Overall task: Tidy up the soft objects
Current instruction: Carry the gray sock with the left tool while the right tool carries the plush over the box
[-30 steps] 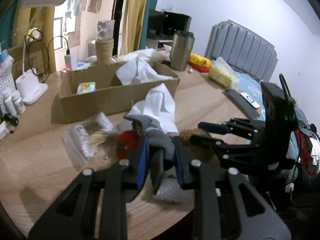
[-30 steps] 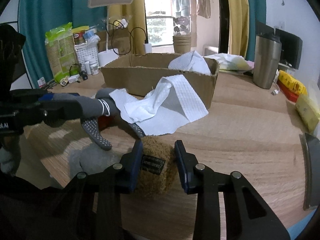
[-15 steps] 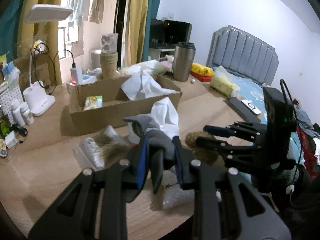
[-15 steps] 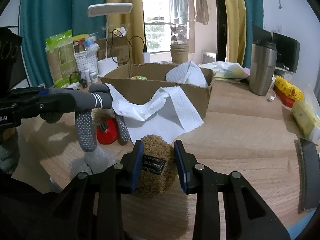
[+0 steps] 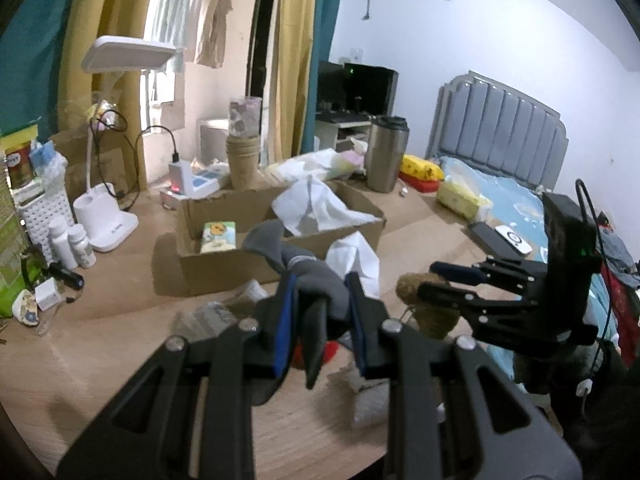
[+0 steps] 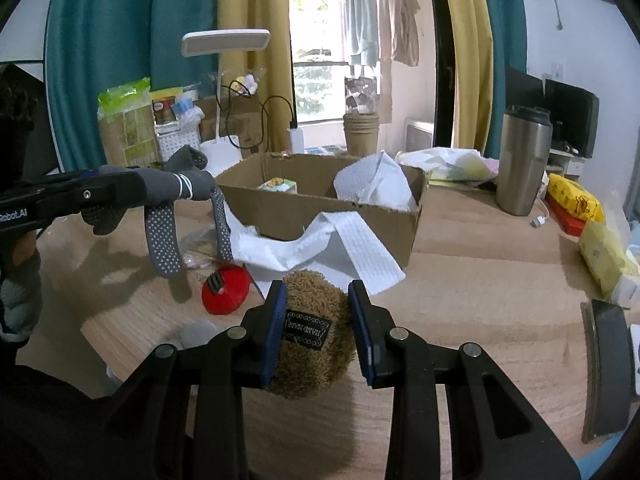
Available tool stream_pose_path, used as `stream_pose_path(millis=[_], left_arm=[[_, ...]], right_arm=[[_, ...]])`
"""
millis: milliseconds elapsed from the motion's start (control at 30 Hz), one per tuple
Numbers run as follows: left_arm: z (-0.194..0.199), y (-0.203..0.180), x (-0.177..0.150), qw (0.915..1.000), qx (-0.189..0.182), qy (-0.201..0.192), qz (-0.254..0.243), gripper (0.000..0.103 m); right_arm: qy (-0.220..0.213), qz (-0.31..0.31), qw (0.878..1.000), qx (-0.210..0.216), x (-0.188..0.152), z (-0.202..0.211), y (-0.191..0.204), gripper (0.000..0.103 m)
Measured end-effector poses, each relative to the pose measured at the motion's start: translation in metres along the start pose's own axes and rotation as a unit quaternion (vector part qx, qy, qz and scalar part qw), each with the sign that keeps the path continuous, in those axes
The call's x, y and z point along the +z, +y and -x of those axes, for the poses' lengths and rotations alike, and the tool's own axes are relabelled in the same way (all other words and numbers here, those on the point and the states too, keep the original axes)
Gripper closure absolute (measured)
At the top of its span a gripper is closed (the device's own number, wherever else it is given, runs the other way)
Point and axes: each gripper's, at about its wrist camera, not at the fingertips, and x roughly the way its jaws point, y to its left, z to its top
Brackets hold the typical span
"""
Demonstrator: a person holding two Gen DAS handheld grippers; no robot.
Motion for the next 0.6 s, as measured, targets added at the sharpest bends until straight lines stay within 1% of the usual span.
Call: stream_pose_path(millis=[267, 467, 600], left_arm=[[0.003, 0.009, 0.006, 0.9998, 0.015, -0.014, -0.001, 0.076], [0.002, 0.019, 0.015, 0.9989, 0.023, -0.038, 0.013, 0.076], [0.0, 0.021, 0.02, 0.998, 0.029, -0.055, 0.005, 0.076]], right_arm=[[-0.017, 0.003, 1.0, -0.001, 0.011, 0.003, 0.0, 0.069], [-0.038, 0.002, 0.999, -0.002, 0.023, 0.006, -0.002, 0.069], [-0.044, 0.002, 0.999, -0.003, 0.028, 0.006, -0.004, 0.069]])
